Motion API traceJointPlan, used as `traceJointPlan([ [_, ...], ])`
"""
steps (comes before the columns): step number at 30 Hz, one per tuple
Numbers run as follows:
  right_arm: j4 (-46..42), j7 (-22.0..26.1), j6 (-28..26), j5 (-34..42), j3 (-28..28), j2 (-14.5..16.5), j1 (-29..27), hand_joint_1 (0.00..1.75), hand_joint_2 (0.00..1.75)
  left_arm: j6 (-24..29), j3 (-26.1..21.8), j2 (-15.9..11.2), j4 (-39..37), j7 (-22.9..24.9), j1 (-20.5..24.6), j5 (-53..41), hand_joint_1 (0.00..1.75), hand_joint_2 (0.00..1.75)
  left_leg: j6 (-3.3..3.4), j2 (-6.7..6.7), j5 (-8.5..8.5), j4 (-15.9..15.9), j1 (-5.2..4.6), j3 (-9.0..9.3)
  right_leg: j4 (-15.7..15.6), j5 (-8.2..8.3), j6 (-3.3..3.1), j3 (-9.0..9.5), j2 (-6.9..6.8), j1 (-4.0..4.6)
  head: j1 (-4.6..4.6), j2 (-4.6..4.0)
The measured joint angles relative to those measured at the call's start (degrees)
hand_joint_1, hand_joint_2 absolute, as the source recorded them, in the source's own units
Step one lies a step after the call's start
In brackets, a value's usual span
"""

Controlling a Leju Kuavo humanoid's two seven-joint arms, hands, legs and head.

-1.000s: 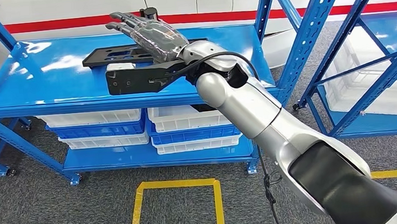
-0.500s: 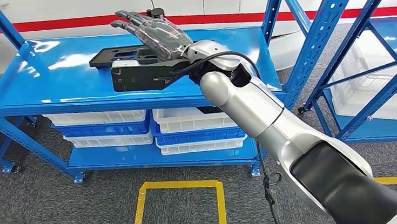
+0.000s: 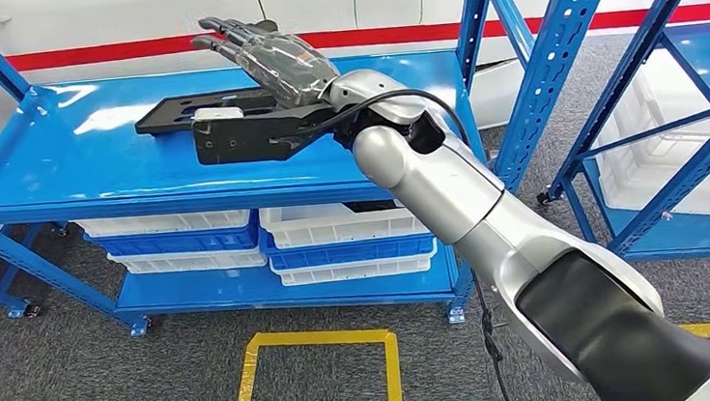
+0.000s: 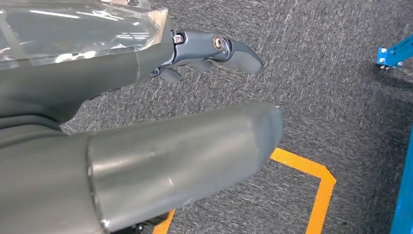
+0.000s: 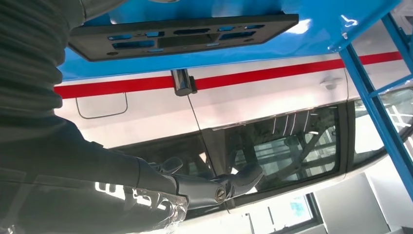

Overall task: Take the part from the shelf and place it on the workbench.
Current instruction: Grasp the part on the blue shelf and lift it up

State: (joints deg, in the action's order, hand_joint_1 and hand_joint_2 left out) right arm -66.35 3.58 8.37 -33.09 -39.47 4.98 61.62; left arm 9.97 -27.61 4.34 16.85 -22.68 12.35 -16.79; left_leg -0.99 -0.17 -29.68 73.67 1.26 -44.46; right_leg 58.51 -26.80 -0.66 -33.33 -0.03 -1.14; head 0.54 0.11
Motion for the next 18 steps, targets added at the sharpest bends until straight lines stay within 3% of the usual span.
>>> traceJointPlan([
  [2,0.09,0.03,-0.01,0.01,-0.07,0.02,0.01,0.00,1.75,0.10,0.00,-0.06,0.00,0.00,-0.01,0.00,0.00,0.00,0.78,0.07,4.92,-7.16,-0.16,2.54,-0.04,-0.63,0.07,0.87,0.03,0.16,0.01,0.00],
  [4,0.15,0.06,-0.03,0.03,-0.08,0.03,0.15,0.00,1.75,0.14,0.04,-0.19,0.00,0.00,0.11,-0.03,0.00,0.00,1.61,0.31,7.51,-13.77,-0.67,5.71,-0.17,-1.15,0.38,1.35,0.06,0.42,0.01,0.00],
  [6,0.26,0.07,-0.05,0.03,-0.07,-0.01,0.19,0.00,1.75,0.14,0.16,-0.32,0.00,0.04,0.27,-0.06,0.00,0.00,2.13,0.42,7.08,-15.28,-1.20,6.68,-0.43,-1.40,0.88,1.38,-0.01,0.54,0.02,0.00],
  [9,0.27,0.08,-0.13,0.06,0.06,0.03,0.26,0.00,1.75,0.14,0.44,-0.34,0.03,0.08,0.36,-0.08,0.00,0.00,2.82,0.25,7.00,-16.66,-1.06,7.87,0.20,-2.04,1.58,1.16,-0.14,0.53,0.07,0.00],
  [11,0.29,0.09,-0.20,0.07,0.16,-0.08,0.41,0.00,1.75,0.13,0.63,-0.30,0.03,0.08,0.51,-0.09,0.00,0.00,3.24,0.15,6.88,-17.46,-0.85,8.83,5.39,-3.75,1.44,-1.72,-0.04,0.57,0.16,0.00],
  [13,0.37,0.09,-0.22,0.07,0.17,-0.30,0.13,0.00,1.75,-0.01,0.81,-0.28,0.02,0.09,0.58,-0.09,0.00,0.00,3.50,-0.06,6.42,-17.52,-0.88,9.33,12.99,-5.67,1.34,-6.58,0.03,0.57,0.16,0.00],
  [14,0.42,0.09,-0.22,0.07,0.18,-0.45,-0.14,0.00,1.75,-0.10,0.88,-0.27,0.02,0.10,0.53,-0.09,0.00,0.00,3.53,-0.21,6.13,-17.50,-0.88,9.62,15.15,-5.74,1.57,-8.41,0.03,0.56,0.16,0.00],
  [15,0.46,0.08,-0.22,0.07,0.20,-0.62,-0.36,0.00,1.75,-0.21,0.92,-0.24,0.02,0.11,0.47,-0.09,0.00,0.00,3.48,-0.40,5.81,-17.47,-0.88,9.99,15.23,-4.87,2.00,-9.20,0.03,0.54,0.17,0.00],
  [16,0.47,0.08,-0.22,0.07,0.21,-0.75,-0.47,0.00,1.75,-0.27,0.93,-0.22,0.02,0.15,0.42,-0.09,0.00,0.00,3.35,-0.58,5.44,-17.40,-0.88,10.45,12.84,-3.04,2.57,-8.71,0.02,0.49,0.17,0.00],
  [18,0.48,0.07,-0.23,0.07,0.27,-0.94,-0.45,0.00,1.75,-0.31,0.95,-0.19,0.02,0.20,0.41,-0.09,0.00,0.00,2.86,-0.84,4.47,-17.11,-0.95,11.33,4.43,1.54,3.36,-5.47,0.01,0.34,0.17,0.00],
])
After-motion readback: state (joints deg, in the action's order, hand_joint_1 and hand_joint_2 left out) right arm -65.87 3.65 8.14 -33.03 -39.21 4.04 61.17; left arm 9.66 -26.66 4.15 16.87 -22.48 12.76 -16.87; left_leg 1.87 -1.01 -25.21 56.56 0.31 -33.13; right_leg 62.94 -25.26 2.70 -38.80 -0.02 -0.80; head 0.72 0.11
